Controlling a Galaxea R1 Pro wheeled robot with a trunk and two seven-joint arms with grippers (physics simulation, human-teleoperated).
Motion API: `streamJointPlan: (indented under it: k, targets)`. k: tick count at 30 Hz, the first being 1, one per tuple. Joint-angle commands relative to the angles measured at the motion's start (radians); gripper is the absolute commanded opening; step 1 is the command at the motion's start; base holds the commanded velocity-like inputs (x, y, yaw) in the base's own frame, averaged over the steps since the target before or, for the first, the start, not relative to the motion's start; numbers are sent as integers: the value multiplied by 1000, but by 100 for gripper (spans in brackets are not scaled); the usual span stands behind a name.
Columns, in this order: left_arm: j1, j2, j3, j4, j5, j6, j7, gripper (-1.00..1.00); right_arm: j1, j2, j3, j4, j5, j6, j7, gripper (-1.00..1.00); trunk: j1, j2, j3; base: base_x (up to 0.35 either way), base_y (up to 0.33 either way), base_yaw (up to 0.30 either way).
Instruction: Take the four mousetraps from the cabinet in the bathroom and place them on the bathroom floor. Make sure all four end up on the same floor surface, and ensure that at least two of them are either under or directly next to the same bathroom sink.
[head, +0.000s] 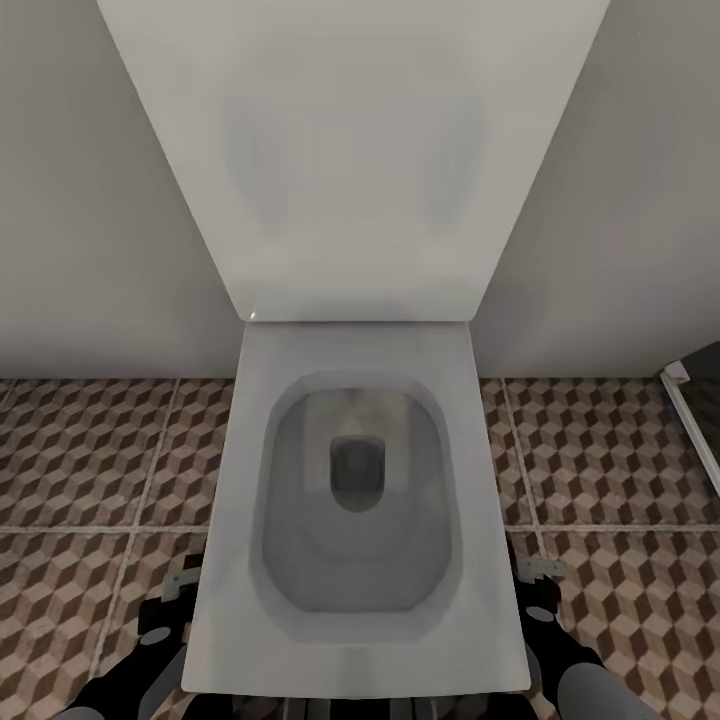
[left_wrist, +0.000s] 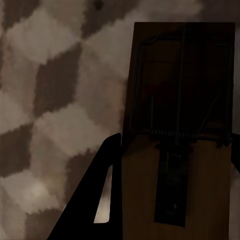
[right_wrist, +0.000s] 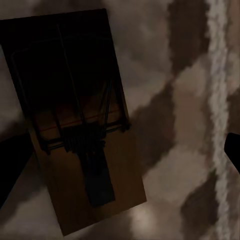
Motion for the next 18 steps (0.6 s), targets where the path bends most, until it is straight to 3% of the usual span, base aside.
streamJointPlan:
  k: [1,18]
  targets:
    - [-1,1,-16,0,11,-1,12,-100,-1,-1,-18,3,10,80,-10,100,1,0,-1,0,0,0]
    - [-1,1,-16,0,12,-1,12,-100,-1,0,-18,3,10,80,-10,100,1,0,-1,0,0,0]
